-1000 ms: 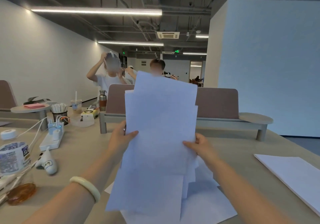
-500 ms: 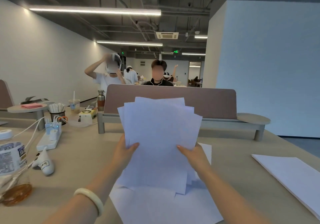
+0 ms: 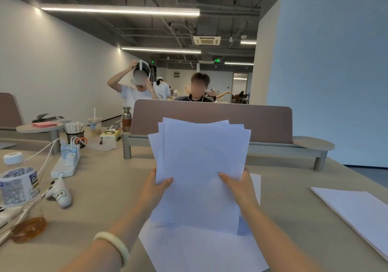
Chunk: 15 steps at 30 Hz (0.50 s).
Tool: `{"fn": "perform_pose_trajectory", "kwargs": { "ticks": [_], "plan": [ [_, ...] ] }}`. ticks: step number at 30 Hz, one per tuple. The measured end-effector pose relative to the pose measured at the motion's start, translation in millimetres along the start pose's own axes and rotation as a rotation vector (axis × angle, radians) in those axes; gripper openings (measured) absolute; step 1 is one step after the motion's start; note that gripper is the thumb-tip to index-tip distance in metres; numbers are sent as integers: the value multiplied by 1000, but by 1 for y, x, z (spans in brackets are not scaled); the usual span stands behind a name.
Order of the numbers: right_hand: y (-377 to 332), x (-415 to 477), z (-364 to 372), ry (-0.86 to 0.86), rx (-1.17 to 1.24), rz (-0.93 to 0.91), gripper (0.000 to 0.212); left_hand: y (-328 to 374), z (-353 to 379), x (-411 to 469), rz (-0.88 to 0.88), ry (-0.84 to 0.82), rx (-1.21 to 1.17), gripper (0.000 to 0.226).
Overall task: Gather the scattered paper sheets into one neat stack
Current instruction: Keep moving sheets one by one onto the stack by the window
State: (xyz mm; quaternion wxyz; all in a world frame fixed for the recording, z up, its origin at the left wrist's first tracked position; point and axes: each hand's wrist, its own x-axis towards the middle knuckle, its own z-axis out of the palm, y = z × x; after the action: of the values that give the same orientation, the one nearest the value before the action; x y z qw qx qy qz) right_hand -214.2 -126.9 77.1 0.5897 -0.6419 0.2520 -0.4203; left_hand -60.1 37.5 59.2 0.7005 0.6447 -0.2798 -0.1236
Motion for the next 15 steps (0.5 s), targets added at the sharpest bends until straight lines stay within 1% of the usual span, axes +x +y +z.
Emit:
{"fn": "perform_pose_trajectory", "kwargs": {
  "ticks": [3, 5, 7, 9, 12, 14, 15],
  "plan": [
    [-11, 5, 4, 1, -46, 0, 21, 8, 5, 7, 62, 48, 40, 31],
    [-25, 13, 6, 25, -49, -23, 17, 21, 8, 15, 107, 95, 59, 28],
    [-34, 20, 6, 24, -19, -79, 21, 33, 10, 18, 132, 106, 52, 31],
    [-32, 19, 3, 2, -18, -91, 32, 31, 8, 16, 93, 69, 19, 33],
    [-3, 10, -7, -35, -62, 9, 51, 2, 0, 6, -11, -3, 9, 41],
    [19, 6, -11, -64, -95, 49, 52, -14, -3, -1, -9, -33, 67, 40],
    [25, 5, -10, -65, -122, 52, 48, -17, -2, -3, 2, -38, 87, 39]
  ]
}}
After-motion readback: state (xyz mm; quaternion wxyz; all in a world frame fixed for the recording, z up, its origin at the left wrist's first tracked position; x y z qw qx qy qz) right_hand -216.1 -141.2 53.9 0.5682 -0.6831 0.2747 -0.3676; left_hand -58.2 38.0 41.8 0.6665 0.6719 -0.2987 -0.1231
